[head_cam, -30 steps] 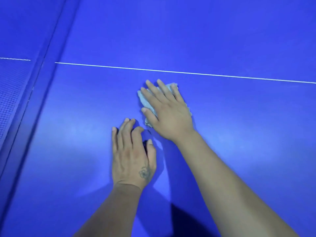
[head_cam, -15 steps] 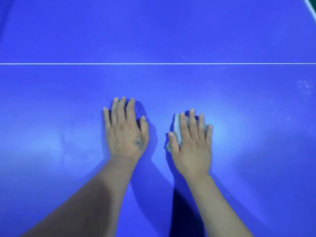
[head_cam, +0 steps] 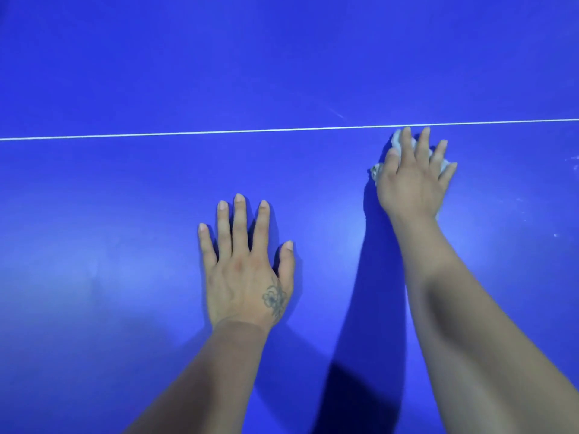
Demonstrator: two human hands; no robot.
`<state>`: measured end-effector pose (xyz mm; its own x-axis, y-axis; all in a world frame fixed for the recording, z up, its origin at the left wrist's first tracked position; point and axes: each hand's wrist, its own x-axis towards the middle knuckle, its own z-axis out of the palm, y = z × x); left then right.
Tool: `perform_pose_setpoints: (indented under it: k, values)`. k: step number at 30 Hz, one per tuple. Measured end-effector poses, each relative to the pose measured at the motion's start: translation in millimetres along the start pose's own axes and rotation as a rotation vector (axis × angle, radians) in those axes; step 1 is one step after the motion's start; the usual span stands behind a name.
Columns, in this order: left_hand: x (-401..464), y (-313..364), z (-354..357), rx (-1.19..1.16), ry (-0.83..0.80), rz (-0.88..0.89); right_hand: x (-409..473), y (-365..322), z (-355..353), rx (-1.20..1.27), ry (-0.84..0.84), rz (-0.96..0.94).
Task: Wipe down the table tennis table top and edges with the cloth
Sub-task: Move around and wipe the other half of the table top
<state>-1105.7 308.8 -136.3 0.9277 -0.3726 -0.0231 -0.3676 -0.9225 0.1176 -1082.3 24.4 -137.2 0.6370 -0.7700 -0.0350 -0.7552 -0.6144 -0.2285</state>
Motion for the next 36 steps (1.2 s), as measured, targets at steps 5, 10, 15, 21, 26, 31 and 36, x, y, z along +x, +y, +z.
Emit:
perform_pose_setpoints:
  k: [5, 10, 15, 21, 26, 31, 36]
  values:
    - [0.3, 0.3, 0.5, 0.015, -0.022, 0.005, 48.8, -55.4, 5.6, -0.023, -0.056, -0.072]
    - [1.0, 0.6, 1.8, 0.014, -0.016, 0.014, 69.7, -119.7, 19.0, -0.039, -0.09, -0.218]
    - [1.0, 0.5, 3.3, -0.014, 0.032, -0.009, 53.0, -165.8, 31.6, -0.063, -0.132, -0.47]
    - [0.8, 1.7, 3.9, -0.037, 0.064, -0.043, -7.4, -146.8, 34.8, -0.066, -0.118, -0.638]
    - [0.4, 1.3, 5.8, -0.05, 0.095, -0.048, -70.5, -101.9, 36.4, 0.015, -0.037, -0.65]
    - [0.0, 1.4, 7.7, -0.067, 0.122, -0.054, -128.3, -53.7, 23.5, 0.03, -0.029, -0.573]
    - [-0.7, 1.4, 6.7, -0.051, 0.106, -0.057, -139.1, 10.4, 7.6, 0.068, 0.001, -0.281]
